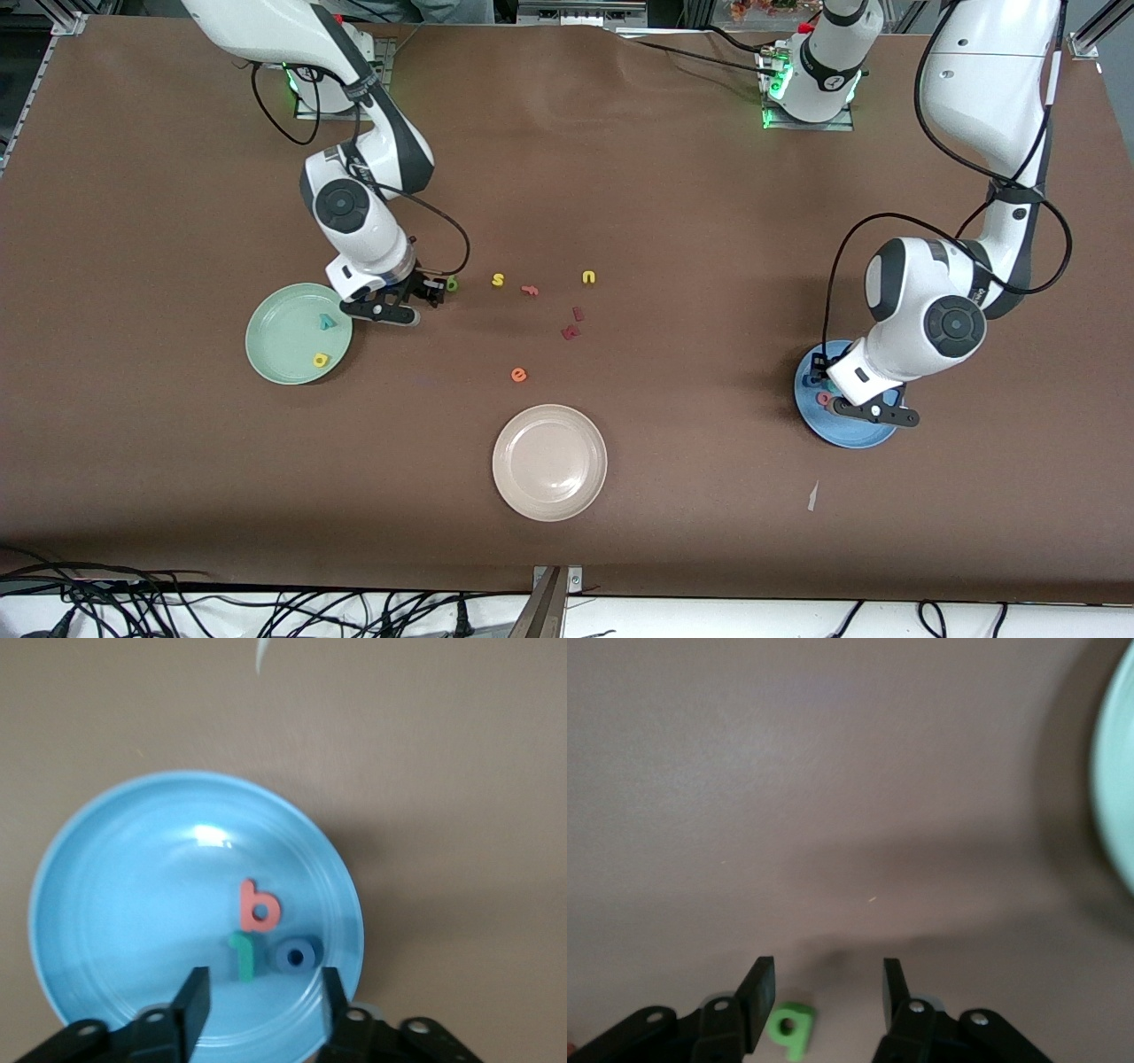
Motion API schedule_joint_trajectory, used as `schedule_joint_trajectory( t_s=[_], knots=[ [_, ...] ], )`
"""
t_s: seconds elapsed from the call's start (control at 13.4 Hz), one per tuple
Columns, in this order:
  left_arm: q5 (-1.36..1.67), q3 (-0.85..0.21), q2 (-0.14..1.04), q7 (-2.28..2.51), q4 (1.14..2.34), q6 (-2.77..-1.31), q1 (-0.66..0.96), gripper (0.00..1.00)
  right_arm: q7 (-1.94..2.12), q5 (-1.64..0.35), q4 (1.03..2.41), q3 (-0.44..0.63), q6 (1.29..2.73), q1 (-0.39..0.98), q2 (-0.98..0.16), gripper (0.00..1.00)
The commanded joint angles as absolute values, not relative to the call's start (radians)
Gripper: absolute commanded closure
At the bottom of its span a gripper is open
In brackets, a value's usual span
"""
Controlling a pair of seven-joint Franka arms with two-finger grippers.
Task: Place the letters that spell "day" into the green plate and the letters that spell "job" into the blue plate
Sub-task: 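Drop the blue o into the blue plate with the left gripper, then grasp the green g with the right gripper while the left arm withdraws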
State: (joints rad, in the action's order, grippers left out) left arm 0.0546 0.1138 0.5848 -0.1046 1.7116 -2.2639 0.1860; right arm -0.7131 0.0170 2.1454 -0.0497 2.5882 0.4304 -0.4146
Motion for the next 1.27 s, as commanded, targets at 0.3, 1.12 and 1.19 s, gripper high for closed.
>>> schedule_joint_trajectory(
  t_s=[0.3, 1.12, 1.19],
  knots=[
    [0.064, 0.094, 0.546, 0.018, 1.436, -1.884, 0.183, 0.0, -0.861, 0.012, 2.158, -0.04, 2.683, 0.505, -0.48, 0.42],
    [-0.113, -0.006, 0.149, 0.055, 1.572, -1.661, 0.131, 0.0, -0.867, 0.012, 2.215, -0.041, 2.674, 0.509, -0.448, 0.42],
    [-0.114, -0.029, 0.146, 0.086, 1.551, -1.623, 0.133, 0.0, -0.882, 0.014, 2.215, -0.043, 2.674, 0.514, -0.448, 0.42]
  ],
)
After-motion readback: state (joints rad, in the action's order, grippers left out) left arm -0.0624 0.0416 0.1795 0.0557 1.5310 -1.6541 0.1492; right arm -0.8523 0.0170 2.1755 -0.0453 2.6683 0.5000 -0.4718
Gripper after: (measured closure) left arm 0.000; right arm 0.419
